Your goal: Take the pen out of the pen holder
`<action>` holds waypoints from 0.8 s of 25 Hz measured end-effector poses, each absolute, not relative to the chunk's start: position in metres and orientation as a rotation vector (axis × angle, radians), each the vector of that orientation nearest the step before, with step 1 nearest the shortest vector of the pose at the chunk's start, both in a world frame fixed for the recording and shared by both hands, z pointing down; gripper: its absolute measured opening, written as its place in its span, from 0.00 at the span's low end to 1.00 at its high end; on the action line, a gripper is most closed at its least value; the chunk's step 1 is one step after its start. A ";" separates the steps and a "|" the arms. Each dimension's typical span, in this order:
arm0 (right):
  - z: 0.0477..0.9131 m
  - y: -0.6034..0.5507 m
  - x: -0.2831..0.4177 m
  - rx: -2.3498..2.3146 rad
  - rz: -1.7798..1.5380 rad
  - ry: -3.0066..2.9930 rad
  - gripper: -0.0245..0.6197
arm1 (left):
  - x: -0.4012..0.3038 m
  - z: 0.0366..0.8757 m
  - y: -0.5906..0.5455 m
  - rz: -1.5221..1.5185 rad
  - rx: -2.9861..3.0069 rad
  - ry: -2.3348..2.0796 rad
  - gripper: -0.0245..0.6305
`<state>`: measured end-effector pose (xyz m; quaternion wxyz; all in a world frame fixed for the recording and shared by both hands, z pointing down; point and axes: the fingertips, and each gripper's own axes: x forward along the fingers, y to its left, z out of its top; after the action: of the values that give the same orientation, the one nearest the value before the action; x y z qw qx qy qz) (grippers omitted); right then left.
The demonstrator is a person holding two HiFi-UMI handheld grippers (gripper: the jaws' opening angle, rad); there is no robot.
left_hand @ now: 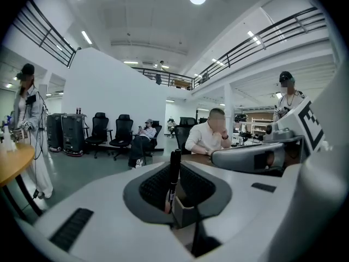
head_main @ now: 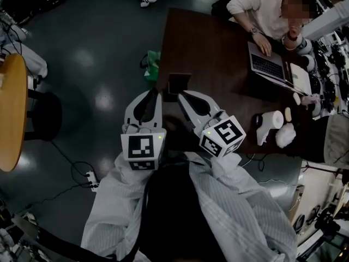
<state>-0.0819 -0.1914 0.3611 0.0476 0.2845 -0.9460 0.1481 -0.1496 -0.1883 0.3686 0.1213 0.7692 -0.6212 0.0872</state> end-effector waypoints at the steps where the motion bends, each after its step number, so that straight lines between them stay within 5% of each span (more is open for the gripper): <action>1: 0.360 -0.190 -0.083 0.877 0.444 -2.888 0.04 | -0.150 0.370 -0.187 0.261 2.249 -1.811 0.12; 20: 0.361 -0.170 -0.089 0.996 0.426 -2.886 0.04 | -0.155 0.375 -0.174 0.278 2.320 -1.747 0.12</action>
<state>-0.0893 -0.1703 0.3614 0.0293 0.3230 -0.9358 0.1381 -0.1549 -0.1738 0.3754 0.1120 0.7902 -0.5950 0.0946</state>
